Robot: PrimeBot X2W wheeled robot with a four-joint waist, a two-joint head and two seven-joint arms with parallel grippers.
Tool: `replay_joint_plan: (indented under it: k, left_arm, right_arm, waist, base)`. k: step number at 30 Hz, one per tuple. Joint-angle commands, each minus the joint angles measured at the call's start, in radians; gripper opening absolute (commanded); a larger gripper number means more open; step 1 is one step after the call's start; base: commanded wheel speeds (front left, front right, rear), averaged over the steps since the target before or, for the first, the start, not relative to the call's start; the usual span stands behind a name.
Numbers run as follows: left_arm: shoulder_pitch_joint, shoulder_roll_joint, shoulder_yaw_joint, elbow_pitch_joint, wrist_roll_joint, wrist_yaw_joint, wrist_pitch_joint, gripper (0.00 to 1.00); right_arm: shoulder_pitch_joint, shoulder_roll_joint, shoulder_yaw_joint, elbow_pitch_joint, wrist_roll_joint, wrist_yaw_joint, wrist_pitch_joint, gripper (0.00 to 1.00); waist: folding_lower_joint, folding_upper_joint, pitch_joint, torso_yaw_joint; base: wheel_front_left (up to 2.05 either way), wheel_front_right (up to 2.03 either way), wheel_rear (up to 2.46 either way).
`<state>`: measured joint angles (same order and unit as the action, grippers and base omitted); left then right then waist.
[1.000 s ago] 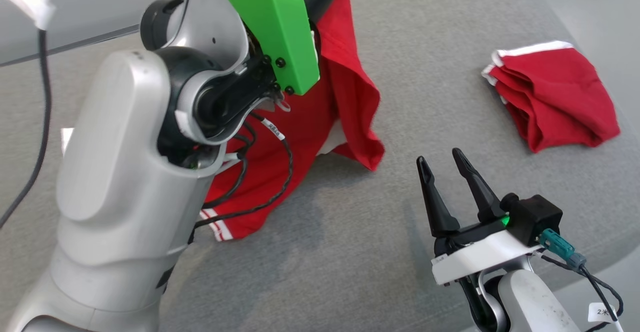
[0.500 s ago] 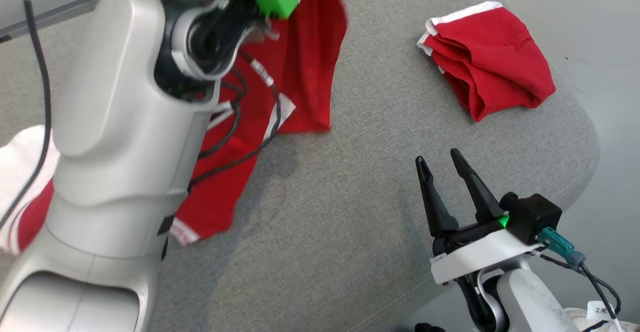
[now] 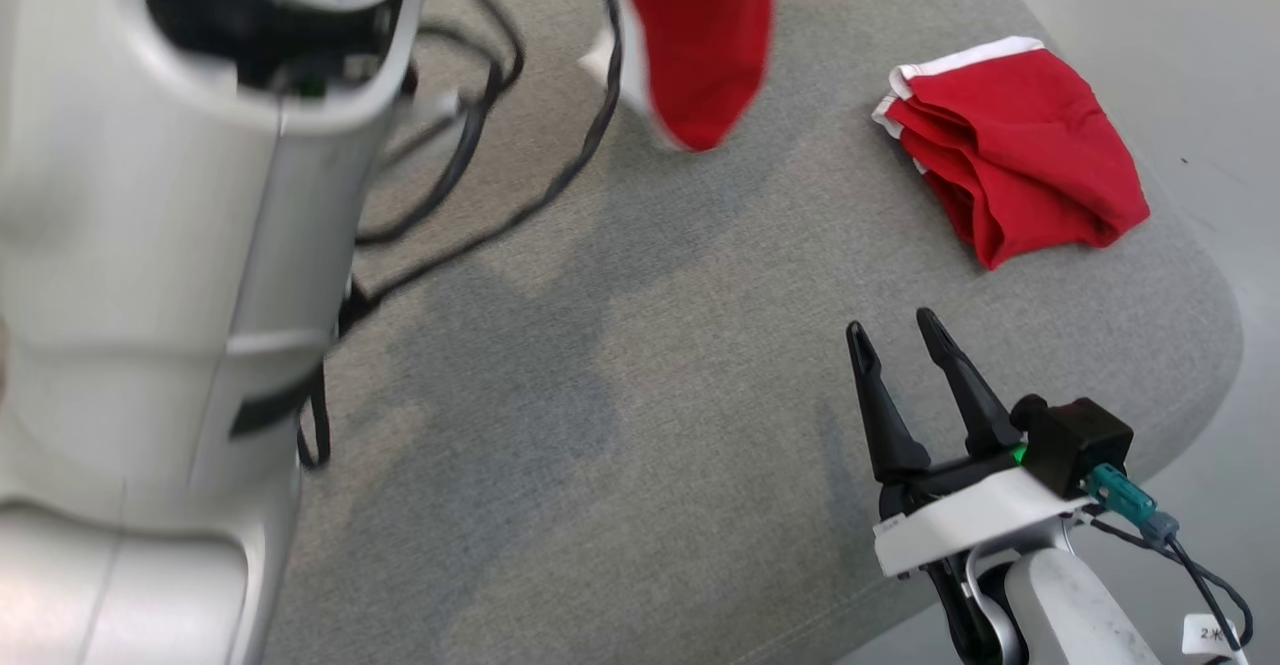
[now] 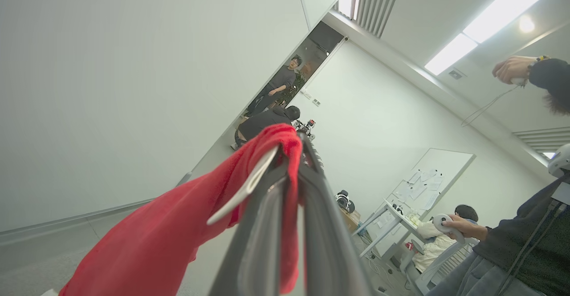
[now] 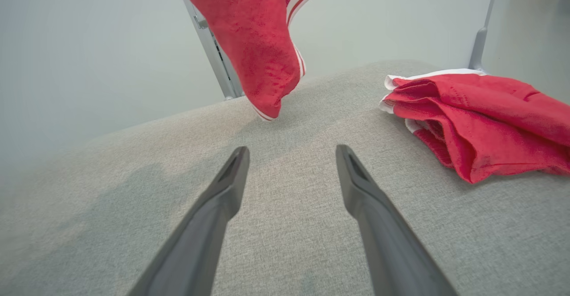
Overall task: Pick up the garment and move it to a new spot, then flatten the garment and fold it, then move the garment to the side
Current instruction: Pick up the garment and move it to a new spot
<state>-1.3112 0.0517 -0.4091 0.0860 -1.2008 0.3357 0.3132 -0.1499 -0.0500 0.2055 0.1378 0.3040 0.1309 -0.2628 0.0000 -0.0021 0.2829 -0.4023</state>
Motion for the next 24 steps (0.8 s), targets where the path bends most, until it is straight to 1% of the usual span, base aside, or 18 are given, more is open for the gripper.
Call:
replay_joint_plan:
  k: [1, 2, 3, 4, 6, 7, 9, 10, 12, 14, 15, 17, 18, 22, 23, 24]
  left_arm:
    - [0.129, 0.030, 0.030, -0.047, -0.022, 0.022, -0.023, 0.00]
    - [0.201, 0.049, 0.050, -0.084, -0.029, 0.034, -0.039, 0.00]
    - [0.292, 0.052, 0.076, -0.125, -0.050, 0.048, -0.058, 0.00]
    - [0.292, 0.052, 0.076, -0.125, -0.050, 0.048, -0.058, 0.00]
    - [0.501, 0.051, 0.110, -0.194, -0.105, 0.055, -0.078, 0.00]
    - [0.607, 0.053, 0.142, -0.219, -0.119, 0.050, -0.108, 0.00]
    - [0.792, 0.067, 0.169, -0.249, -0.138, 0.008, -0.155, 0.00]
    - [0.876, 0.063, 0.182, -0.253, -0.149, -0.015, -0.182, 0.00]
    - [1.006, 0.060, 0.201, -0.253, -0.153, -0.068, -0.232, 0.00]
    - [1.108, 0.061, 0.215, -0.243, -0.145, -0.109, -0.274, 0.00]
    - [1.145, 0.071, 0.212, -0.237, -0.126, -0.131, -0.291, 0.00]
    - [1.205, 0.074, 0.207, -0.218, -0.117, -0.163, -0.319, 0.00]
    - [1.230, 0.071, 0.215, -0.203, -0.112, -0.172, -0.339, 0.00]
    - [1.274, 0.037, 0.226, -0.119, -0.159, -0.198, -0.378, 0.00]
    - [1.277, 0.031, 0.220, -0.095, -0.163, -0.206, -0.382, 0.13]
    - [1.277, 0.027, 0.210, -0.070, -0.162, -0.210, -0.385, 0.36]
  right_arm:
    - [0.021, -0.001, -0.010, 0.008, -0.009, 0.000, -0.003, 1.00]
    - [0.028, -0.001, -0.013, 0.011, -0.011, 0.000, -0.003, 1.00]
    - [0.032, -0.001, -0.015, 0.014, -0.014, 0.000, -0.003, 1.00]
    - [0.032, -0.001, -0.015, 0.014, -0.014, 0.000, -0.003, 1.00]
    - [0.040, -0.001, -0.019, 0.018, -0.024, 0.000, -0.003, 1.00]
    - [0.040, -0.002, -0.021, 0.020, -0.029, 0.000, -0.003, 1.00]
    - [0.035, -0.001, -0.024, 0.023, -0.043, 0.000, -0.003, 1.00]
    - [0.031, -0.001, -0.026, 0.024, -0.052, 0.000, -0.003, 1.00]
    - [0.024, -0.002, -0.028, 0.028, -0.065, 0.000, -0.003, 1.00]
    - [0.020, -0.002, -0.032, 0.031, -0.079, 0.000, -0.003, 1.00]
    - [0.021, -0.002, -0.040, 0.032, -0.086, 0.000, -0.003, 1.00]
    - [0.030, -0.002, -0.051, 0.034, -0.096, 0.000, -0.003, 1.00]
    - [0.036, -0.002, -0.049, 0.036, -0.103, 0.000, -0.003, 1.00]
    - [0.054, -0.002, -0.051, 0.044, -0.126, 0.000, -0.003, 1.00]
    - [0.060, -0.002, -0.050, 0.045, -0.132, 0.000, -0.003, 1.00]
    - [0.067, -0.002, -0.051, 0.046, -0.139, 0.000, -0.003, 1.00]
  waist:
    - [0.0000, 0.0021, -0.037, 0.044]
    - [0.0000, 0.0021, -0.042, 0.056]
    - [0.0000, 0.0021, -0.044, 0.065]
    - [0.0000, 0.0021, -0.044, 0.065]
    - [0.0000, 0.0021, -0.048, 0.089]
    - [0.0000, 0.0021, -0.047, 0.099]
    - [0.0000, 0.0021, -0.044, 0.124]
    - [0.0000, 0.0021, -0.042, 0.136]
    - [0.0000, 0.0021, -0.042, 0.160]
    - [0.0000, 0.0021, -0.043, 0.180]
    - [0.0000, 0.0021, -0.045, 0.194]
    - [0.0000, 0.0021, -0.050, 0.228]
    - [0.0000, 0.0021, -0.053, 0.243]
    - [0.0000, 0.0021, -0.067, 0.312]
    - [0.0000, 0.0021, -0.073, 0.327]
    - [0.0000, 0.0021, -0.078, 0.343]
  base:
    - [0.00, 0.00, 0.00]
    - [0.00, 0.00, 0.00]
    - [0.00, 0.00, 0.00]
    - [0.00, 0.00, 0.00]
    - [0.00, 0.00, 0.00]
    - [0.00, 0.00, 0.00]
    - [0.00, 0.00, 0.00]
    - [0.00, 0.00, 0.00]
    - [0.00, 0.00, 0.00]
    - [0.00, 0.00, 0.00]
    - [0.00, 0.00, 0.00]
    - [0.00, 0.00, 0.00]
    - [0.00, 0.00, 0.00]
    - [0.00, 0.00, 0.00]
    - [0.00, 0.00, 0.00]
    - [0.00, 0.00, 0.00]
